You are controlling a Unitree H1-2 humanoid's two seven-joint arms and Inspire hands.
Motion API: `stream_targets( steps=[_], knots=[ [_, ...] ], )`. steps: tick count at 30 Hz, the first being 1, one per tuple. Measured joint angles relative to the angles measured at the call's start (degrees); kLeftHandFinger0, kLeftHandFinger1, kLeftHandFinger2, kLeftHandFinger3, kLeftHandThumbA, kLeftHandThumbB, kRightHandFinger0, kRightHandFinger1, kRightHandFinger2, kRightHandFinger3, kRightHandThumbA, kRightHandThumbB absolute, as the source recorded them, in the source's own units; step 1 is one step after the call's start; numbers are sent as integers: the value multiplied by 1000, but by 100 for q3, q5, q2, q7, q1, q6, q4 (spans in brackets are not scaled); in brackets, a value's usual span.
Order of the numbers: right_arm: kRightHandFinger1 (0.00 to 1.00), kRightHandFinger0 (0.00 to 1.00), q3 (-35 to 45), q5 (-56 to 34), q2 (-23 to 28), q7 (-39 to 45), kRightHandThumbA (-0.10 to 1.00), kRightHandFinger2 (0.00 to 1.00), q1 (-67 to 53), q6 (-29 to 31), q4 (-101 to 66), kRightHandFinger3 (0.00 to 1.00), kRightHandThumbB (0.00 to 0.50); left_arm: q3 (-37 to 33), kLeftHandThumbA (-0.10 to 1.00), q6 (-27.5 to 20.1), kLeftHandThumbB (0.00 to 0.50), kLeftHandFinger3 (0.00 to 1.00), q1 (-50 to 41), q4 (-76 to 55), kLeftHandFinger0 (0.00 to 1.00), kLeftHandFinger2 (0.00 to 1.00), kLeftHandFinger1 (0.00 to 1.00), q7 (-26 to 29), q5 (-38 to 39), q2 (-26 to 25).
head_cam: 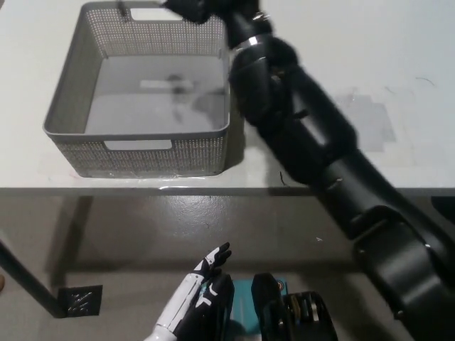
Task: Use the right hand to pick up a black power cord and place it into a container on the left hand side
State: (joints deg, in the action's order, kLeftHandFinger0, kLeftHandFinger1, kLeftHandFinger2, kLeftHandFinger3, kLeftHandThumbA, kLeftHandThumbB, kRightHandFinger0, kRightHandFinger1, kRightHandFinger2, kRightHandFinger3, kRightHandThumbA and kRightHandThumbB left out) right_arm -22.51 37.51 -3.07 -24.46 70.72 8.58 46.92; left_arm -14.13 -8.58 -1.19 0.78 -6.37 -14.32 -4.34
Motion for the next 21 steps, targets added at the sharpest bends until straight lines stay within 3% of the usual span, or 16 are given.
stream_targets(
  steps=[1,5,6,7,9,13,16,18,20,21],
  knots=[
    [351,0,-61,20,-76,-15,-100,694,52,9,210,804,143,-6,1000,-5,174,1000,0,0,1000,1000,1000,-1,2,-2],
    [332,0,-110,29,-216,-15,-100,682,112,48,650,747,285,-29,1000,-26,156,1000,3,2,1000,1000,1000,-1,0,-16],
    [281,0,-116,28,-242,-15,-100,656,123,71,782,665,285,-33,1000,-26,149,1000,6,1,1000,1000,1000,-2,1,-16],
    [279,0,-124,28,-263,-15,-100,655,138,100,937,650,261,-35,1000,-27,145,1000,8,2,1000,1000,1000,-2,3,-16],
    [305,0,-137,26,-313,-17,-100,694,181,161,1279,694,200,-41,1000,-39,142,1000,10,6,1000,1000,1000,-2,3,-18],
    [376,1,-216,25,-455,-62,-100,750,290,292,2165,798,193,-63,1000,-74,131,1000,18,26,1000,1000,1000,-5,1,-44],
    [352,0,-366,36,-565,-107,-100,753,294,387,2641,780,165,-81,1000,-89,138,1000,14,25,1000,1000,1000,-9,0,-51],
    [349,0,-461,48,-627,-125,-100,752,294,416,2817,793,183,-88,1000,-92,151,1000,13,24,1000,1000,1000,-12,1,-51],
    [370,0,-554,70,-685,-128,-100,782,294,446,2935,732,200,-93,1000,-92,160,1000,15,23,1000,1000,1000,-14,1,-50],
    [374,0,-585,72,-703,-127,-100,779,294,458,2969,598,212,-95,1000,-92,165,1000,16,24,1000,1000,1000,-17,1,-50]
  ],
)
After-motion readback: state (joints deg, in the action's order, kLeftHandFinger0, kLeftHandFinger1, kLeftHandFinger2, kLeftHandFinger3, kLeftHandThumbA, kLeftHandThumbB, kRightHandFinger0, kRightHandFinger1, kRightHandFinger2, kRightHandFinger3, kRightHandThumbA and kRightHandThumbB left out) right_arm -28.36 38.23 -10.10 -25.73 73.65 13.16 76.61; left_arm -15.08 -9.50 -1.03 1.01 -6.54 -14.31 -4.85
